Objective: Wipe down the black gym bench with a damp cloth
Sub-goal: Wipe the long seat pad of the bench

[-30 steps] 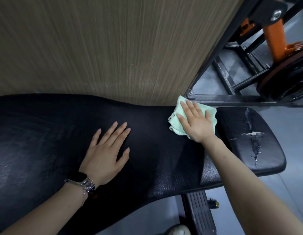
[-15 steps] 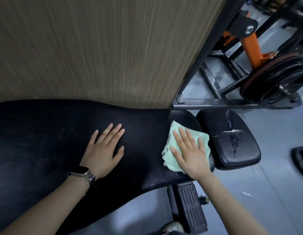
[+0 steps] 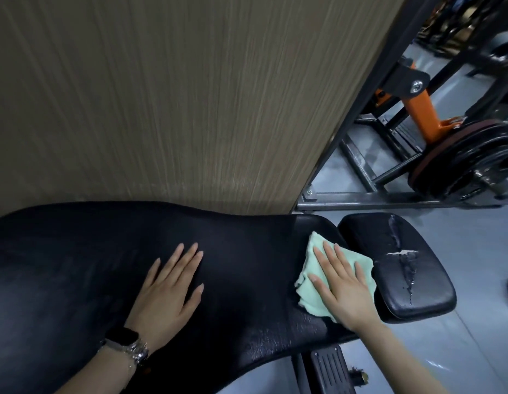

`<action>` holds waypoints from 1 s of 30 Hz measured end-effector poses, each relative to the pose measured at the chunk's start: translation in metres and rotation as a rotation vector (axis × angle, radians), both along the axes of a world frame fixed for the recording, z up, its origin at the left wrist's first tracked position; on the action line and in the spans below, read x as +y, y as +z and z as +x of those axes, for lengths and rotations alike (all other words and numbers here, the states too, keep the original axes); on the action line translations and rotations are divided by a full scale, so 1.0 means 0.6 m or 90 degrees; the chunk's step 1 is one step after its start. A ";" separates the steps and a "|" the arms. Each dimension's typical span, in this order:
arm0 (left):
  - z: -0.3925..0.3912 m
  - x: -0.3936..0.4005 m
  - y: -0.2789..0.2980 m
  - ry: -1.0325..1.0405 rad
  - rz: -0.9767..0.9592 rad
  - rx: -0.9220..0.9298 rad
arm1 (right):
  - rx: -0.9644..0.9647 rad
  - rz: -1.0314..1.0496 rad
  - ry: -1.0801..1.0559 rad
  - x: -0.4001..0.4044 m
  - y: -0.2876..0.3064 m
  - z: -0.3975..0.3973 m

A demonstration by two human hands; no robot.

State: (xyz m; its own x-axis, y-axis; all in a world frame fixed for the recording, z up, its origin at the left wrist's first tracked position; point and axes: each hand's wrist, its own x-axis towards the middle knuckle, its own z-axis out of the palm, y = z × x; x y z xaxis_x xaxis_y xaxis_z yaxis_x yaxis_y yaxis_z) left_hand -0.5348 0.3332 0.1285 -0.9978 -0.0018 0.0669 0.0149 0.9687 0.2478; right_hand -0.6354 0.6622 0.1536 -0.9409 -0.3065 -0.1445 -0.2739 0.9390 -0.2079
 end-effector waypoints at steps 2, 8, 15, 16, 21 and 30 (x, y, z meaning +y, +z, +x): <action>0.005 -0.014 -0.002 0.004 -0.009 -0.006 | -0.010 0.005 -0.030 -0.010 0.001 -0.030; 0.006 -0.031 -0.006 0.036 -0.016 -0.005 | -0.020 0.011 -0.100 -0.045 0.002 -0.089; 0.006 -0.028 -0.006 0.040 -0.026 0.000 | -0.010 0.023 -0.096 -0.063 -0.003 -0.112; 0.006 -0.027 -0.005 0.041 -0.024 0.001 | -0.007 0.024 -0.094 -0.065 -0.004 -0.112; 0.006 -0.025 -0.005 0.046 -0.014 0.003 | 0.004 0.028 -0.054 -0.103 -0.004 -0.103; 0.006 -0.023 -0.002 0.053 0.001 0.011 | 0.020 0.011 0.133 -0.282 -0.010 -0.052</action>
State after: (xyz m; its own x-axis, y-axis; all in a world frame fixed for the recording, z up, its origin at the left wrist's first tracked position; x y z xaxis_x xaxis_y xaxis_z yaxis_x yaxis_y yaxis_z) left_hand -0.5314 0.3192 0.1273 -0.9929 -0.0844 0.0836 -0.0611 0.9664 0.2497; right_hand -0.6666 0.4928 0.1473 -0.8616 -0.4925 -0.1229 -0.4686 0.8648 -0.1805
